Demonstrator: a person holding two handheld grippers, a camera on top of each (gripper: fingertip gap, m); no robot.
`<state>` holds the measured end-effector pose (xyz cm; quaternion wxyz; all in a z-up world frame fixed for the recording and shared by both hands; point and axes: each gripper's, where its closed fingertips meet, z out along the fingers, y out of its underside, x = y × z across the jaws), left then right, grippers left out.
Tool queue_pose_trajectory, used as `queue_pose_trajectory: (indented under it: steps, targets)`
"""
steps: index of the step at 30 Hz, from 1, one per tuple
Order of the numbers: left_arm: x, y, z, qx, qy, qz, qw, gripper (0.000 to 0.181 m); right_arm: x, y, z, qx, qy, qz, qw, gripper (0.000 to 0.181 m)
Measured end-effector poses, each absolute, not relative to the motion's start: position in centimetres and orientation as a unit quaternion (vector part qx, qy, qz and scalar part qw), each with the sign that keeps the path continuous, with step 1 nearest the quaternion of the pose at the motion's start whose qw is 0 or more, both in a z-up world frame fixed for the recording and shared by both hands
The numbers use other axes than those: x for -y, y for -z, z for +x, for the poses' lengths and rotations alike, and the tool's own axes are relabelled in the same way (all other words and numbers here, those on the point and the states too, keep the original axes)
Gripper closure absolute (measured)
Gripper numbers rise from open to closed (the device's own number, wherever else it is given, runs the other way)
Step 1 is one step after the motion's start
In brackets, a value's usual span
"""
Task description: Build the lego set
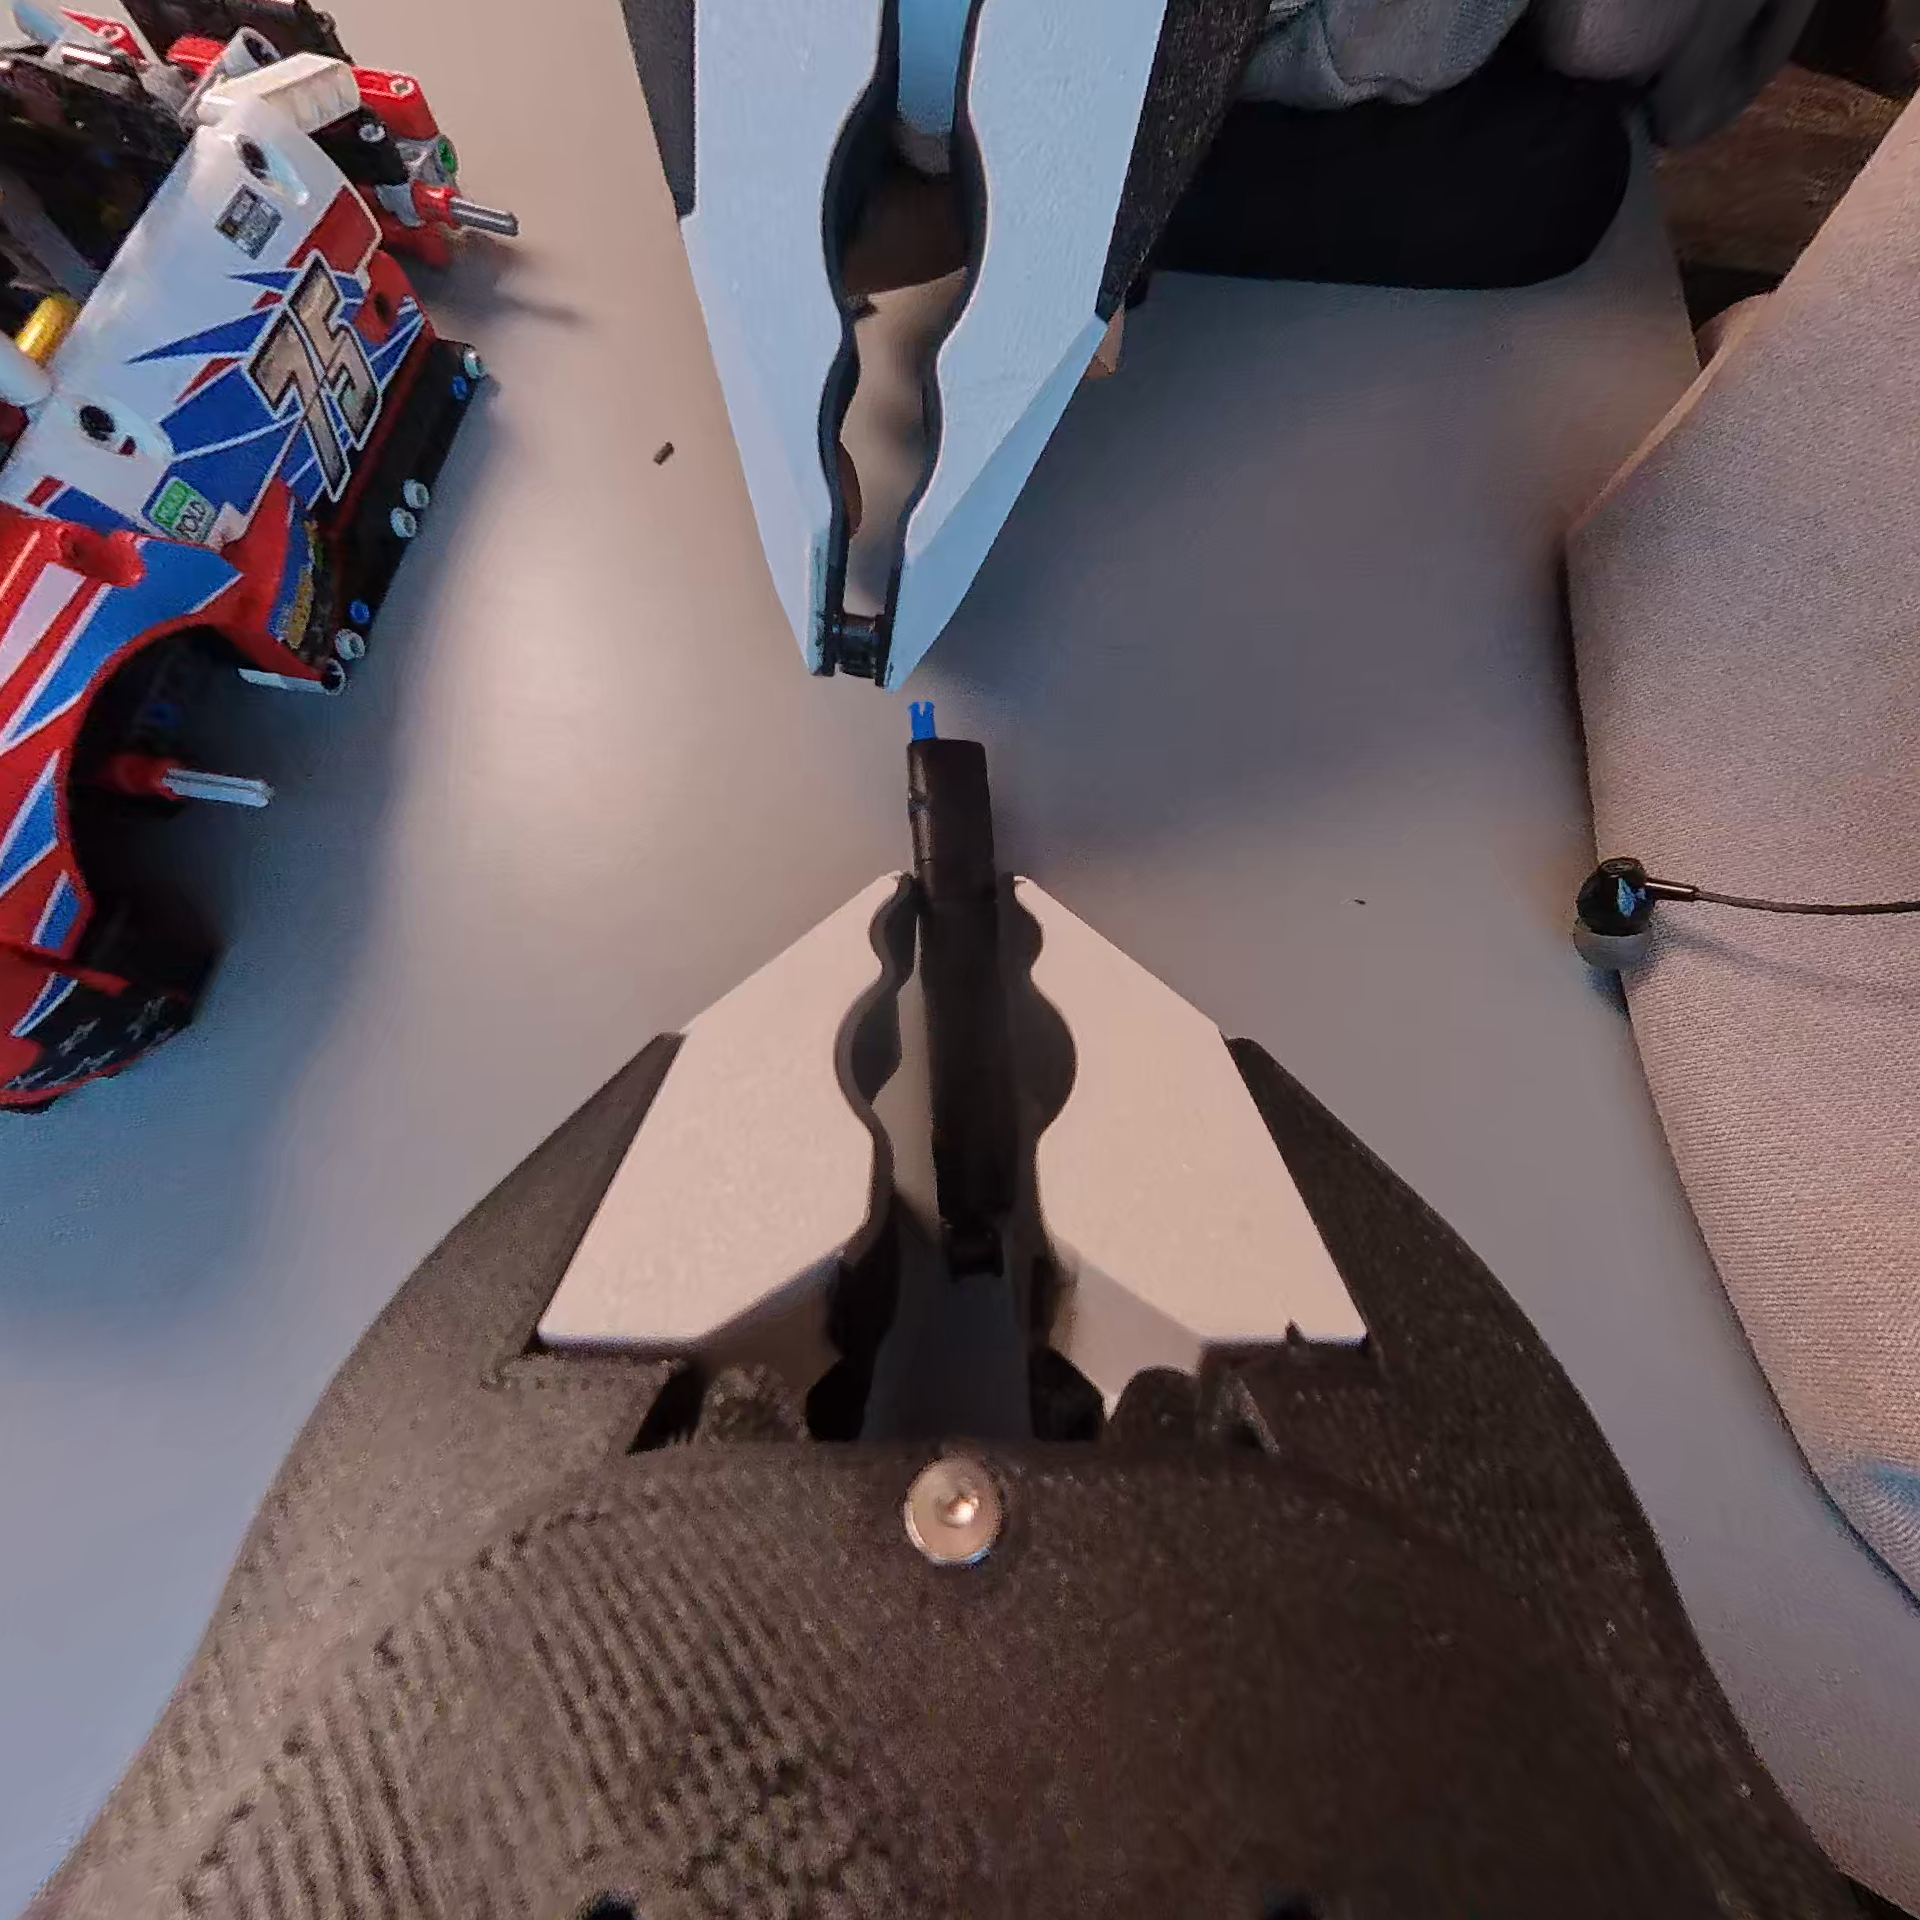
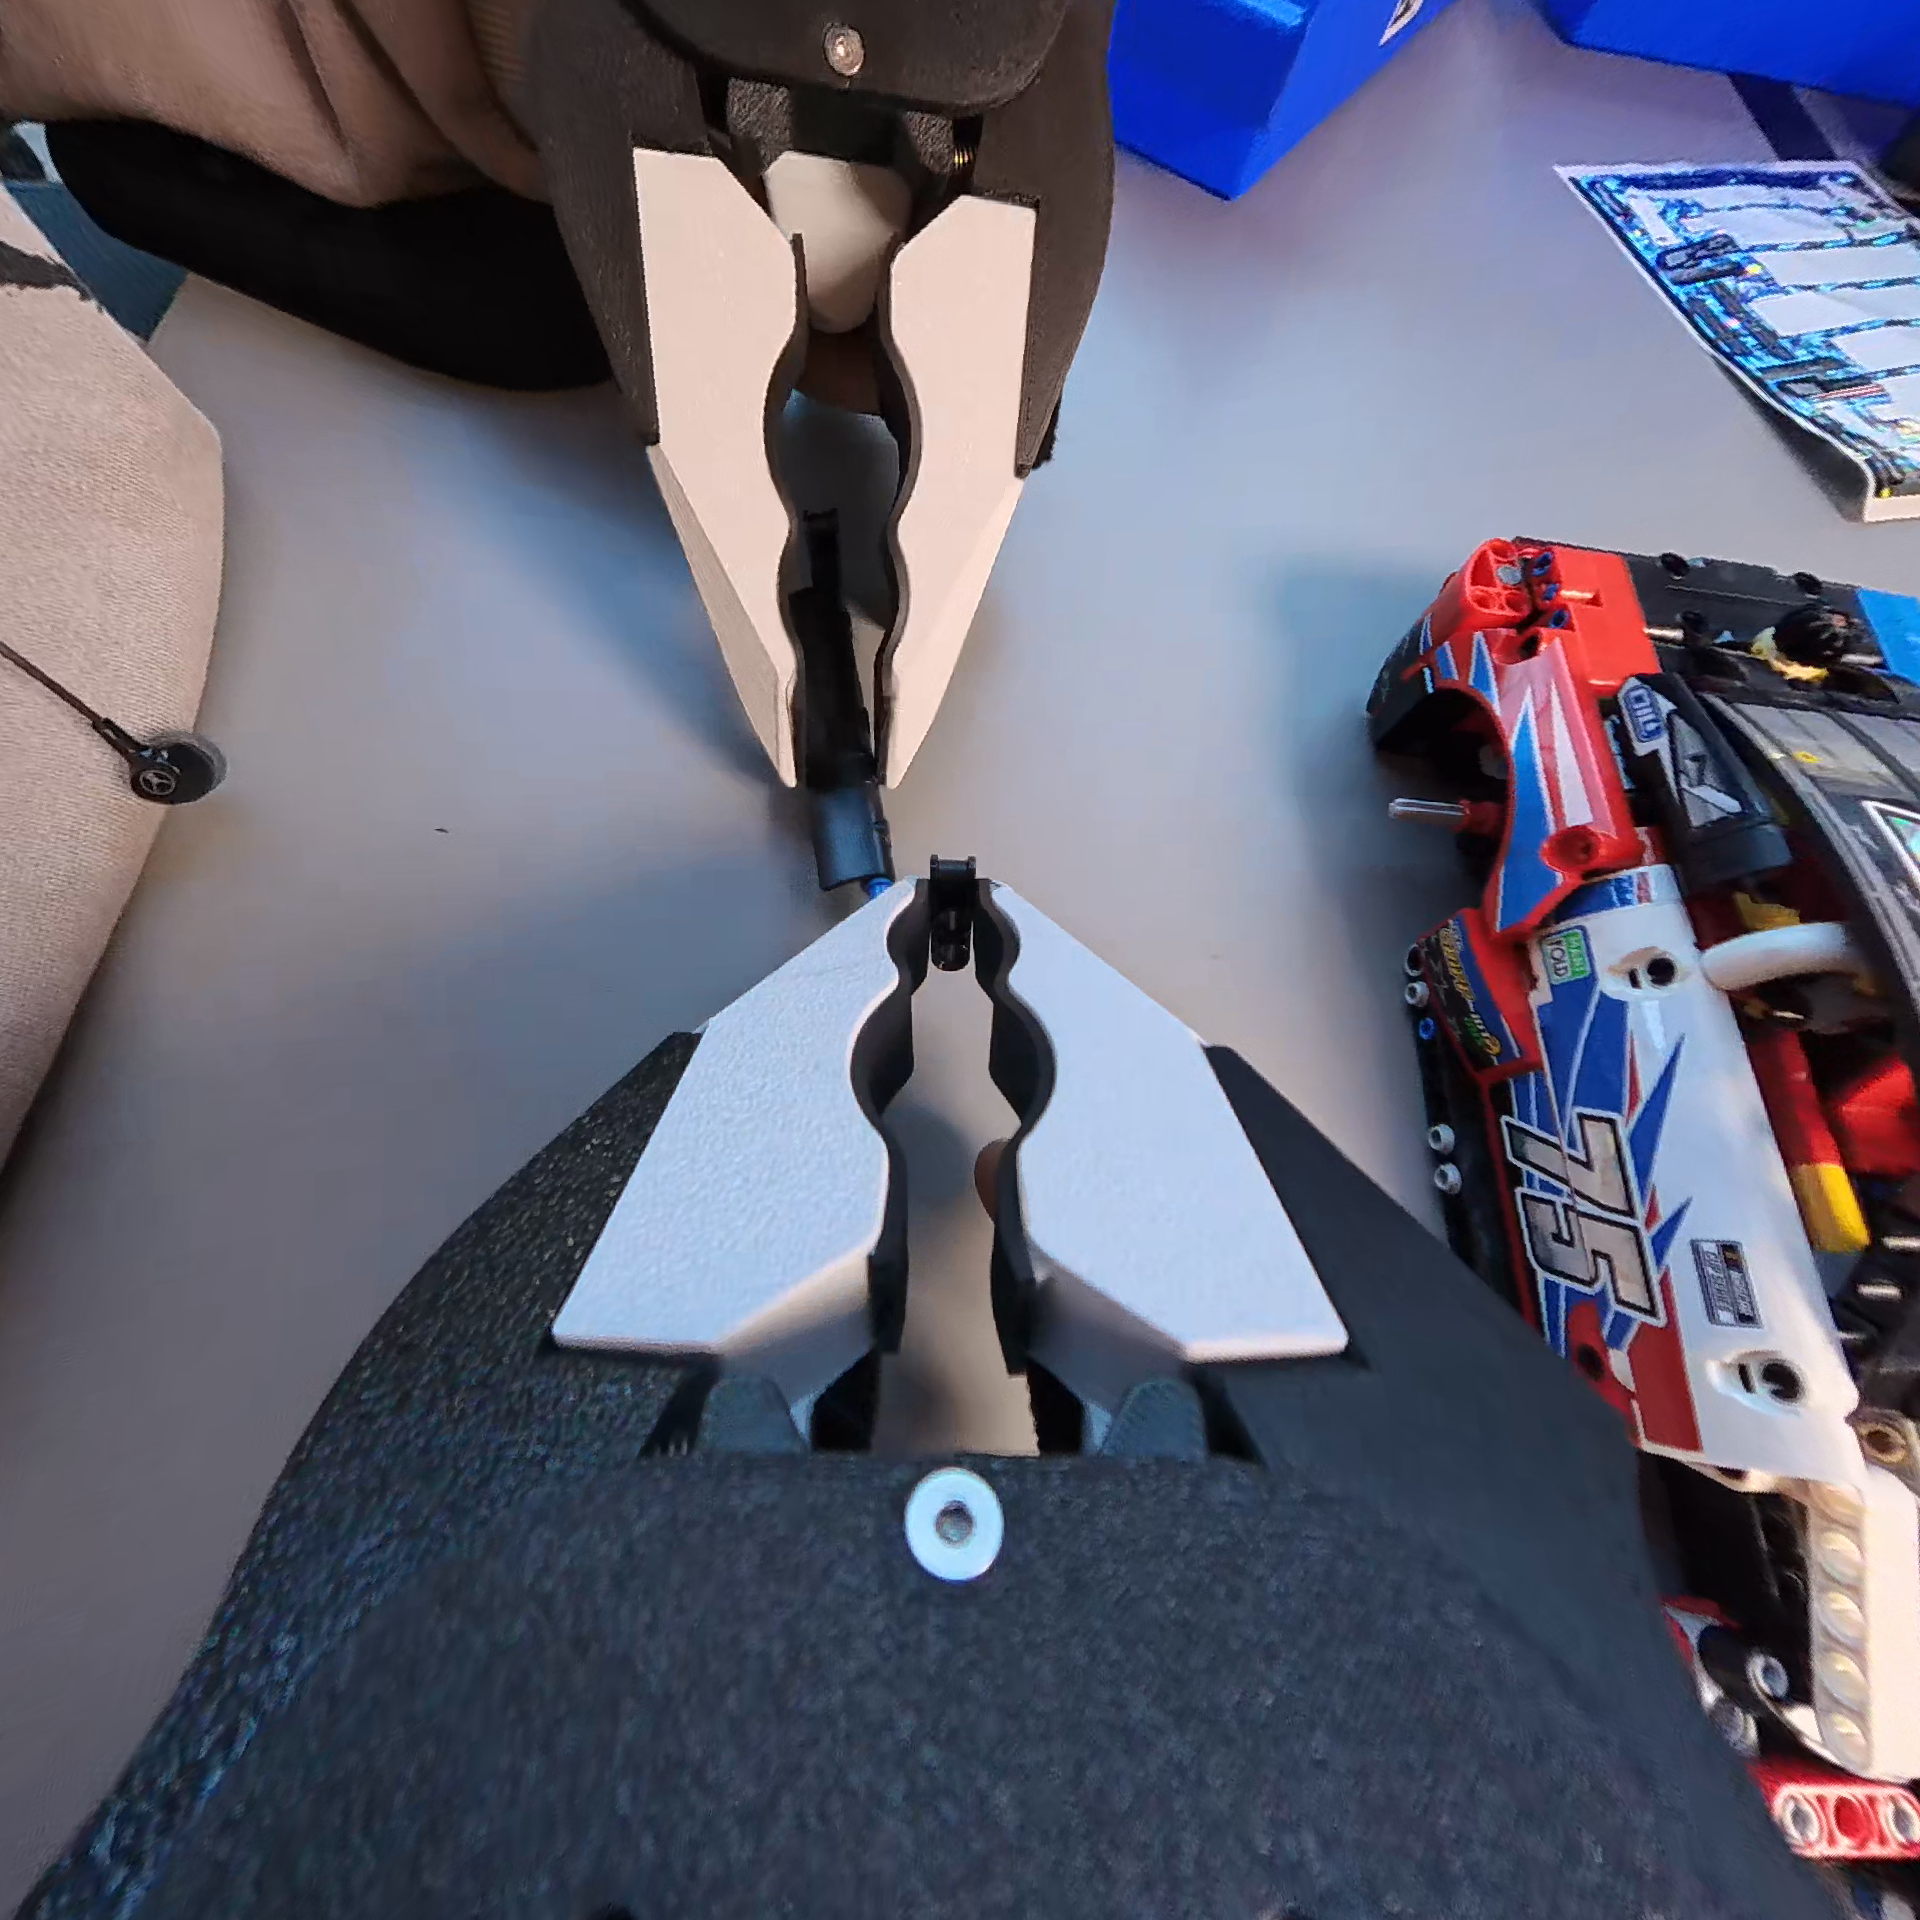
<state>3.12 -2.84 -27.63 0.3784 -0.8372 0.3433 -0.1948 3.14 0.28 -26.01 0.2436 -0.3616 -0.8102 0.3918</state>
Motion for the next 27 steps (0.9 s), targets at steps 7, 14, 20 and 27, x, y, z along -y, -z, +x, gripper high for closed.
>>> queue_pose_trajectory:
  steps: [7,14,20,27]
  targets:
    - [2.4,26.7,2.0,-0.32,0.191,-0.839,0.397,0.168,-1.0,25.8,2.8,0.799,-0.398,-0.373,0.254,0.176]
    - [2.0,25.7,1.5,-0.292,0.216,-0.833,0.417,0.168,-1.4,26.6,2.9,0.812,-0.366,-0.374,0.26,0.176]
    - [1.9,25.6,1.6,-0.287,0.227,-0.83,0.42,0.168,-1.5,27.3,3.2,0.828,-0.333,-0.365,0.264,0.176]
    - [1.9,25.7,1.9,-0.292,0.223,-0.828,0.423,0.168,-1.8,27.8,3.5,0.844,-0.289,-0.363,0.27,0.176]
